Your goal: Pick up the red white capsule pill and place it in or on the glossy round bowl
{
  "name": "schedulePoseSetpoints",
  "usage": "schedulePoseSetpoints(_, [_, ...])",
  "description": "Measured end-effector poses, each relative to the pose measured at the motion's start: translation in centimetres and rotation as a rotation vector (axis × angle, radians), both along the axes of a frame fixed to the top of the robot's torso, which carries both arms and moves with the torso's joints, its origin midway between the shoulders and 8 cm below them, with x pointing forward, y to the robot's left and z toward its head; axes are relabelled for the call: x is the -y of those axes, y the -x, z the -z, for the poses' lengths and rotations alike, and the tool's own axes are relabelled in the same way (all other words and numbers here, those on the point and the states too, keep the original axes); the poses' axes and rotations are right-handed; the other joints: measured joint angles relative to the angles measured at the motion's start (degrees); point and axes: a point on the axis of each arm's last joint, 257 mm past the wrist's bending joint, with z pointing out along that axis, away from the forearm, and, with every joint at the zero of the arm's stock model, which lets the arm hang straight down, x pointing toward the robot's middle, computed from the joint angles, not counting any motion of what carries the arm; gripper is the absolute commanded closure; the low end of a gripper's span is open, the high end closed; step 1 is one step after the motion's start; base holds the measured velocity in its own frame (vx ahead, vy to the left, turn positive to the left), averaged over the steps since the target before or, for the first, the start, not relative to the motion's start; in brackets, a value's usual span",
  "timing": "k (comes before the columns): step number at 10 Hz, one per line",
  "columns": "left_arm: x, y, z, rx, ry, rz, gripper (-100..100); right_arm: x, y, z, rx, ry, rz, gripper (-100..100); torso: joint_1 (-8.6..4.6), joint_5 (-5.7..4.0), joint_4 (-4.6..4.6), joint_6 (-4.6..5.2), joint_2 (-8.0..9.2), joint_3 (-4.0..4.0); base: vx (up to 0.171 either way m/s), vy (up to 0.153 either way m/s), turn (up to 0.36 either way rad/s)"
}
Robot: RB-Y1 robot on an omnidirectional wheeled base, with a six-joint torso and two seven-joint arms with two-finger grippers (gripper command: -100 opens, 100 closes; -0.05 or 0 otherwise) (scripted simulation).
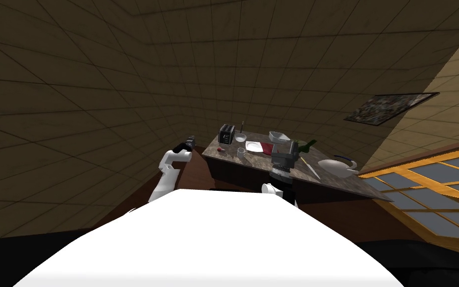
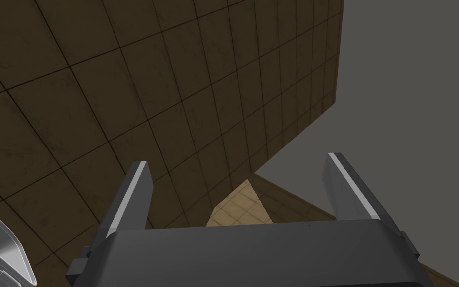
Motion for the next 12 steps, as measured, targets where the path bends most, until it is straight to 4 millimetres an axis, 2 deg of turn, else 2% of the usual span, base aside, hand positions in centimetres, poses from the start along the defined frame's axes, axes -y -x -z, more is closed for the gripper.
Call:
schedulePoseSetpoints(8, [2.1,-0.7,4.3,-0.189,0.087,-0.002,-100,0.0,0.0,0.0,0.000,0.000,0.000,0,0.00,0.00,0.00,-0.05,0.02,0.01,0.016,0.003,-0.037])
schedulePoseSetpoints(11, [3.2,-0.9,5.7,-0.260,0.115,0.004,-100,0.0,0.0,0.0,0.000,0.000,0.000,0,-0.01,0.00,0.00,-0.05,0.02,0.01,0.019,0.001,-0.036])
schedulePoseSetpoints(12, [4.1,-1.3,6.0,-0.286,0.128,0.012,-100,0.0,0.0,0.0,0.000,0.000,0.000,0,-0.04,-0.01,-0.01,-0.01,-0.03,-0.02,0.027,0.002,-0.049])
